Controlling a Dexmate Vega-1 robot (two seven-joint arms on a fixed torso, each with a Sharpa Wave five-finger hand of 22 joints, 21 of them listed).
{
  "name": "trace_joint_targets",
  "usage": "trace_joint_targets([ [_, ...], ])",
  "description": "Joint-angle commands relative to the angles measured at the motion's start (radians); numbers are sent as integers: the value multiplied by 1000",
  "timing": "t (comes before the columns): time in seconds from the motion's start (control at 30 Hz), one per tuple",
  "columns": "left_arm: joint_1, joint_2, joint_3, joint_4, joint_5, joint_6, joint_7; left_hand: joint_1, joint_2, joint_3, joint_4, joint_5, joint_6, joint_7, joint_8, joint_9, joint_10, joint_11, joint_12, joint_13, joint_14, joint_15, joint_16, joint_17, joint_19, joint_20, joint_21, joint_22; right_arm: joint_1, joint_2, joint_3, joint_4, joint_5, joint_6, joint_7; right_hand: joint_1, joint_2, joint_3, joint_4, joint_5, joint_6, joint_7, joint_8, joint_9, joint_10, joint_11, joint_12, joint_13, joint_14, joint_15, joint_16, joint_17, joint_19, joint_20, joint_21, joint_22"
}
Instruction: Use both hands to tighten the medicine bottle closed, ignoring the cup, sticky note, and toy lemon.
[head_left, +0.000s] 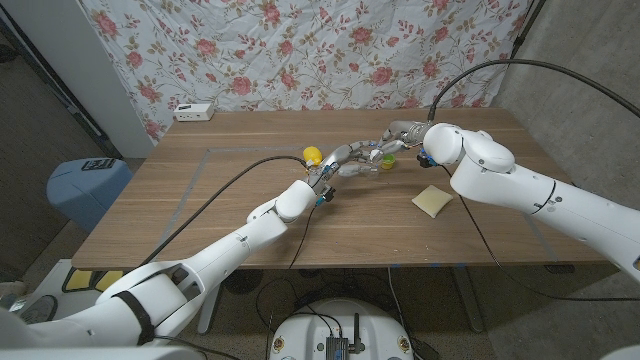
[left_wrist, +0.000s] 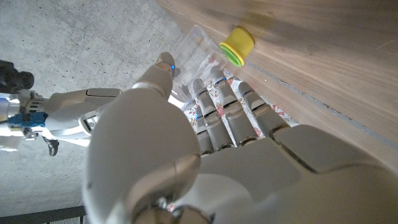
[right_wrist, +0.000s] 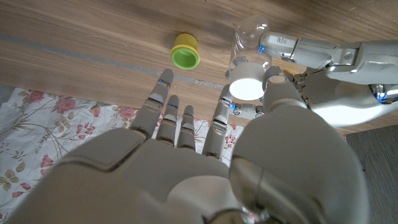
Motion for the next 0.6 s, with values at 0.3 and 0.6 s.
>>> trace_joint_targets([
  [0.3,1,2,-1,-4,0,0,2,3,12,-1,2,4,5,-3,-1,3,26,-22,5,1,-3,-101,3,4,2,-8,6,2,-8,4,0,4,-8,-2,-17,15,-2,14,1,8,28,-2,12,4,15,-2,6,5,16,-3,7,0,10,-5,6,0],
  [0.6,3,6,-1,-11,1,1,-1,2,13,-2,3,4,6,-3,-1,3,28,-23,6,1,-1,-102,4,5,2,-8,6,2,-19,6,-1,-5,-20,-5,-35,17,0,15,4,7,64,-5,28,5,32,-8,11,4,28,-11,12,2,22,-9,9,0],
])
